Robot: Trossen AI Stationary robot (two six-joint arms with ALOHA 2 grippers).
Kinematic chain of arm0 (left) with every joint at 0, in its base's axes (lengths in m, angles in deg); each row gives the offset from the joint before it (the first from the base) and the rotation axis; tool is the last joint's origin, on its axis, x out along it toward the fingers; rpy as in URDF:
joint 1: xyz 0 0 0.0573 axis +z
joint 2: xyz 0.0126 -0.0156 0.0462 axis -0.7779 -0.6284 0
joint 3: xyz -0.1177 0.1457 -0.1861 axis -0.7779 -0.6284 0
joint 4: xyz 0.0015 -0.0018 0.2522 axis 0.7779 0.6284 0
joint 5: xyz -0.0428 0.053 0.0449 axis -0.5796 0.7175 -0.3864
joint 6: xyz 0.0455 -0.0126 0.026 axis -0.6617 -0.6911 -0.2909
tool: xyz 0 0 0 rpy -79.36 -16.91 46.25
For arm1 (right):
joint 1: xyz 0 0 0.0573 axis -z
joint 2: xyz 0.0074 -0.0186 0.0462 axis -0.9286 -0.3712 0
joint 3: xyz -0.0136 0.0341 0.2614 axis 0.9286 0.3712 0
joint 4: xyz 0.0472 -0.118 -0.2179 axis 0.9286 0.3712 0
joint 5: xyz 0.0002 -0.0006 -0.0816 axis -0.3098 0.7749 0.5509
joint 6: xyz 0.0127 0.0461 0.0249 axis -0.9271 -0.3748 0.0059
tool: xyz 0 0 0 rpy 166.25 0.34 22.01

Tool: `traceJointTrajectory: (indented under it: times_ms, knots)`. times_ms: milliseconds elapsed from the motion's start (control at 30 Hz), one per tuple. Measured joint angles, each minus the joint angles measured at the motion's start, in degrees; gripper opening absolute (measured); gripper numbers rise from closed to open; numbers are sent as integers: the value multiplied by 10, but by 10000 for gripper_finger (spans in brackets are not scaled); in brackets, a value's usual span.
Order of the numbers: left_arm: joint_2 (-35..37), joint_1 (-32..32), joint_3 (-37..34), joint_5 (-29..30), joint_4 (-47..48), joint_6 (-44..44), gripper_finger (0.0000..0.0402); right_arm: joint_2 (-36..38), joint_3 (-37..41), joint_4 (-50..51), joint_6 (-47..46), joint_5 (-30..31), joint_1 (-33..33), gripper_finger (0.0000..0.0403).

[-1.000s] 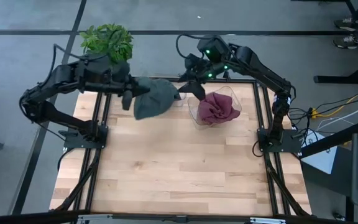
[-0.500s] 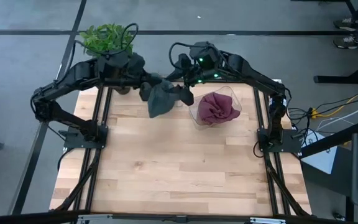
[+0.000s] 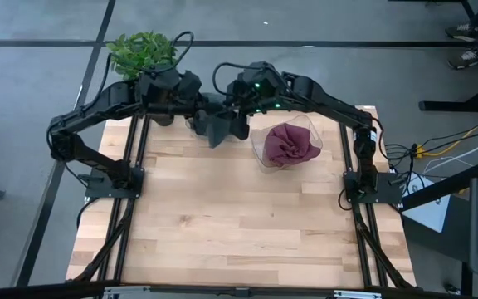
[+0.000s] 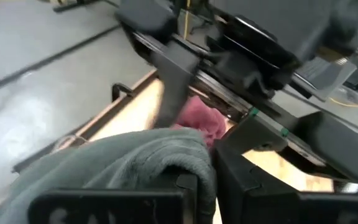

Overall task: Pick & Place hat
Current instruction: Put the black cap into the left transparent bin

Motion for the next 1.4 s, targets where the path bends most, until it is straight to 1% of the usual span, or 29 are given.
traceJointTrajectory:
  times_ms: [133, 167, 267, 333, 467, 567, 633, 767, 900, 1000, 1100, 1200, 1300, 1367, 1400]
  knots:
    - [13, 0, 0, 18, 3, -24, 30, 2, 0, 4, 1, -21, 0, 36]
    - [16, 0, 0, 18, 6, -30, 32, 2, 0, 6, 1, -30, 0, 20]
    - [22, 0, 0, 16, 16, -48, 37, 2, 0, 9, -13, -37, 0, 18]
    - [25, 0, 0, 4, 26, -70, 37, 2, 0, 11, -15, -50, 0, 14]
    - [26, -2, 0, -52, 69, -185, 42, 2, 0, 27, -14, -115, 1, 7]
    - [26, -11, 0, -56, 101, -256, 54, 3, 0, 52, -15, -163, 5, 6]
    - [29, -17, 0, -56, 120, -298, 69, 5, 0, 93, -16, -185, 8, 5]
    - [39, -26, 2, -52, 132, -369, 109, 5, 0, 131, -36, -216, 10, 4]
    - [41, -35, 1, -53, 135, -435, 153, 5, 0, 137, -58, -278, 10, 4]
    - [41, -49, 1, -50, 135, -507, 182, 5, 0, 124, -78, -329, 10, 4]
    - [40, -70, 1, -18, 135, -578, 203, 5, 0, 119, -94, -336, 10, 4]
    - [39, -97, 1, 51, 124, -630, 217, 5, 0, 120, -110, -336, 10, 4]
    - [39, -124, 1, 132, 94, -662, 221, 5, 0, 124, -115, -336, 10, 4]
    - [39, -140, 1, 164, 79, -692, 220, 5, 0, 124, -119, -336, 10, 4]
    - [39, -145, 1, 169, 75, -708, 219, 5, 0, 124, -121, -336, 10, 4]
